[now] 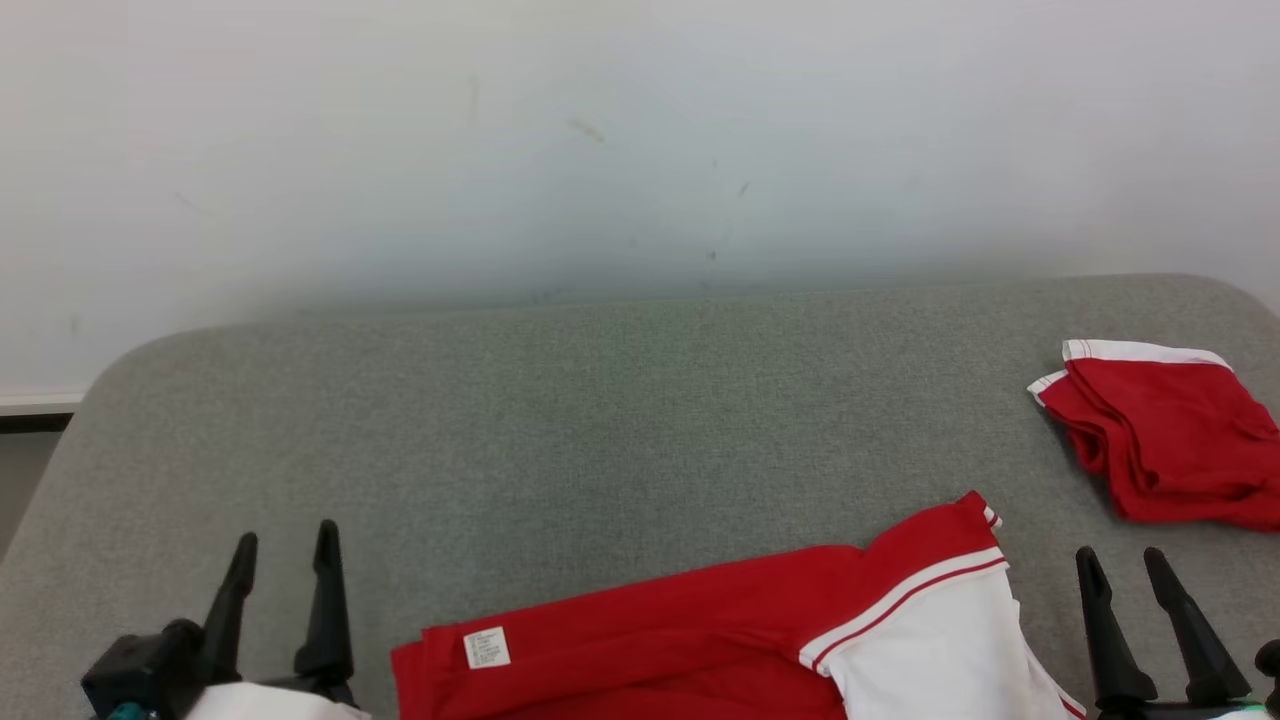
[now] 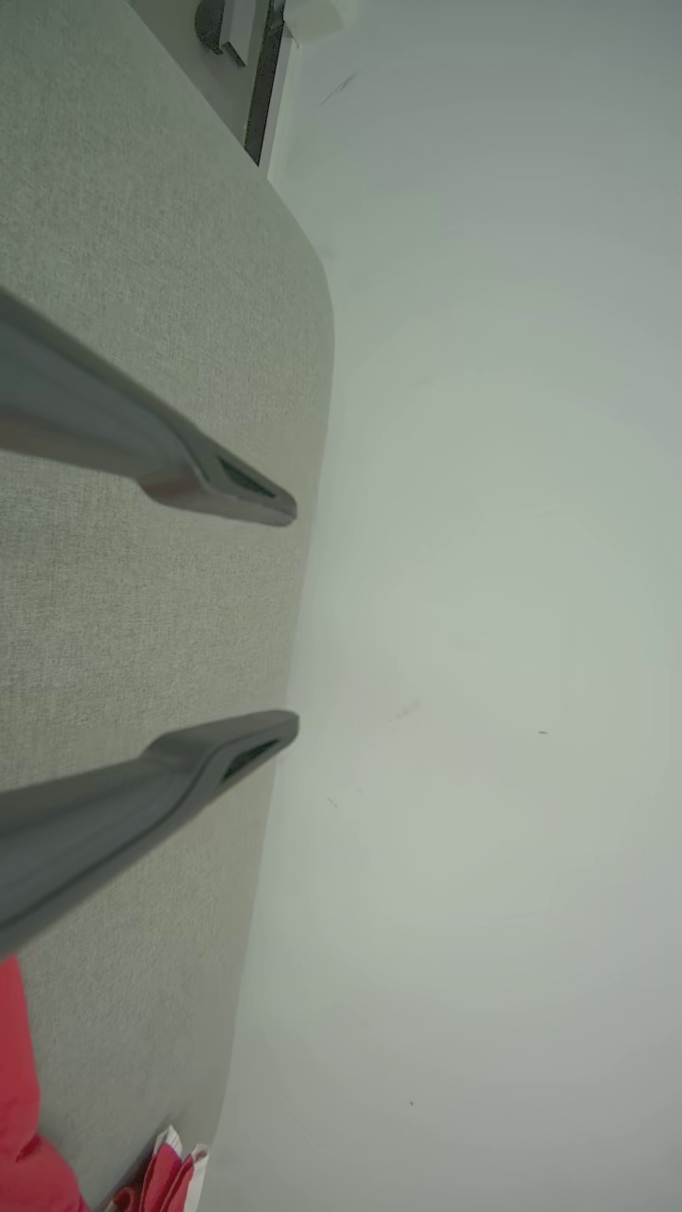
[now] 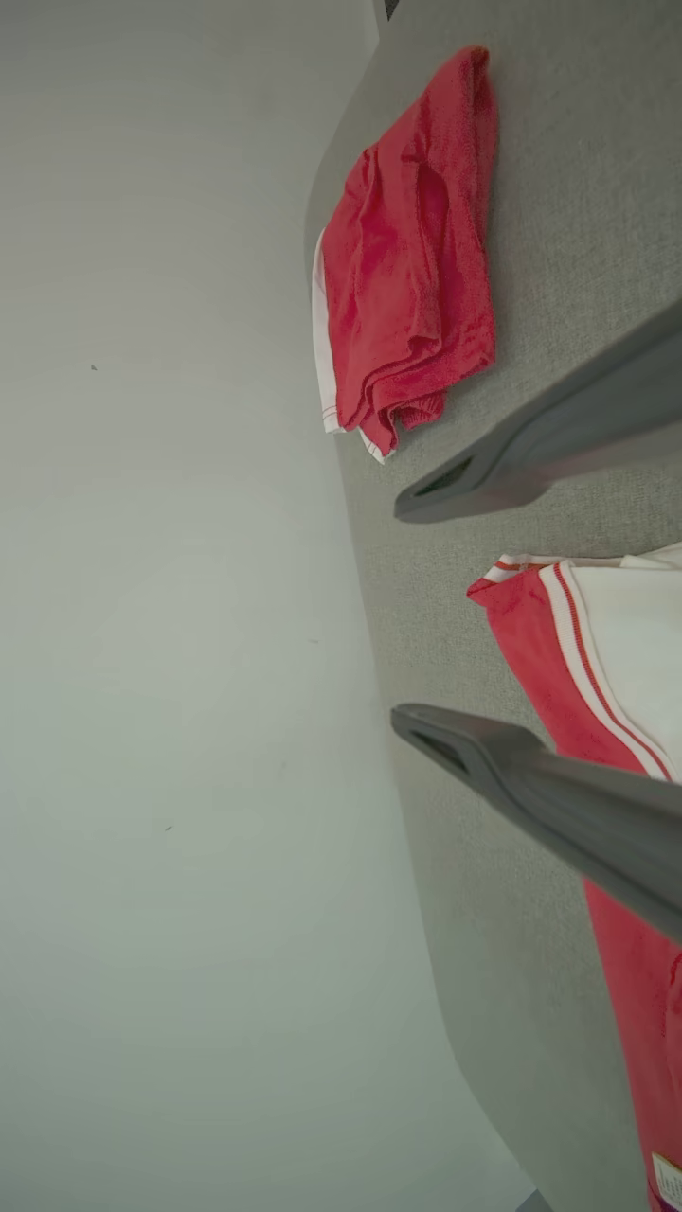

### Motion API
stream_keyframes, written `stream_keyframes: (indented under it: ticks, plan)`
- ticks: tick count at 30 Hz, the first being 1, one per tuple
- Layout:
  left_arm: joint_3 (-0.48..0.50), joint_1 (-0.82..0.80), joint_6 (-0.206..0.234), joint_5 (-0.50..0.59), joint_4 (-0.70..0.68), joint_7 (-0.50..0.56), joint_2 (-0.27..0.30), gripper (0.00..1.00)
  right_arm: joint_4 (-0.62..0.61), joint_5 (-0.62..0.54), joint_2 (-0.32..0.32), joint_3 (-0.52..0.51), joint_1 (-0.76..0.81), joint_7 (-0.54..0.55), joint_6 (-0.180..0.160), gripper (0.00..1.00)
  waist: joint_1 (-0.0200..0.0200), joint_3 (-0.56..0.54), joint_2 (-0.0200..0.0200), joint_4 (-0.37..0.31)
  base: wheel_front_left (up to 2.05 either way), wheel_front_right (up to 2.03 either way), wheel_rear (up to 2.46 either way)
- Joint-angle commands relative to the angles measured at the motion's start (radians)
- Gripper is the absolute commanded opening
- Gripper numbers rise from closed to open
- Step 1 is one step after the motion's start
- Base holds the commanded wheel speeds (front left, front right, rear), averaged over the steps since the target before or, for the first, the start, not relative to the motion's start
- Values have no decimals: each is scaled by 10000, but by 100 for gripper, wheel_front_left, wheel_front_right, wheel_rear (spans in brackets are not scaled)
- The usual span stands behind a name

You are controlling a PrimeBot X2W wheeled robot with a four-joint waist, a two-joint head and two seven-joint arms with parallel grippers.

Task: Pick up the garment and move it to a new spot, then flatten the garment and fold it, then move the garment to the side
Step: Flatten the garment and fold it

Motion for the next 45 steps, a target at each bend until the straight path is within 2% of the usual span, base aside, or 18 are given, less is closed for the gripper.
stream_keyframes:
  ticks: [1,6,12,18,24,35,39,41,42,43,44,45]
  plan:
    - [182,187,-83,256,-14,-12,-200,100,74,-127,62,-26,141,-60,-21,100,0,46,-1,18,0,0,0]
    - [770,439,-802,1119,235,-13,-1261,100,443,-356,227,-105,141,-90,-21,100,0,171,-1,66,0,0,0]
    - [1395,150,-1659,1748,683,-14,-1885,100,883,-485,180,-81,-322,284,-21,100,0,216,-1,83,0,0,0]
    - [1851,86,-2214,2235,938,-14,-2346,100,1946,-109,154,468,-999,1722,-21,100,0,283,-1,49,0,0,0]
    - [2098,-125,-2725,2511,1257,-15,-2650,100,3203,42,314,498,-1761,3193,-21,100,0,402,-1,301,0,0,0]
    - [2437,-357,-3226,2901,1721,-15,-2983,100,5029,-159,468,258,-2494,5253,-21,100,0,476,-1,788,0,0,0]
    - [2540,-389,-3316,2928,1830,-15,-3087,100,5443,122,676,734,-2228,6619,-4,100,0,475,-1,917,0,0,0]
    - [2602,-401,-3372,2962,1879,-15,-3122,100,5242,477,785,1024,-2074,7202,30,100,0,466,-1,960,0,0,0]
    - [2616,-412,-3379,2981,1894,-15,-3144,100,5073,642,795,1113,-2034,7305,40,64,0,459,-1,975,0,0,0]
    - [2633,-417,-3404,2995,1912,-15,-3161,100,4897,754,777,1198,-2020,7386,48,42,0,449,-1,986,0,0,0]
    - [2654,-412,-3404,3015,1929,-15,-3175,100,4705,859,722,1238,-2020,7409,50,27,0,435,-1,993,0,0,0]
    - [2674,-404,-3421,3039,1945,-15,-3187,100,4546,917,622,1254,-2055,7363,50,0,0,420,-1,997,0,0,0]
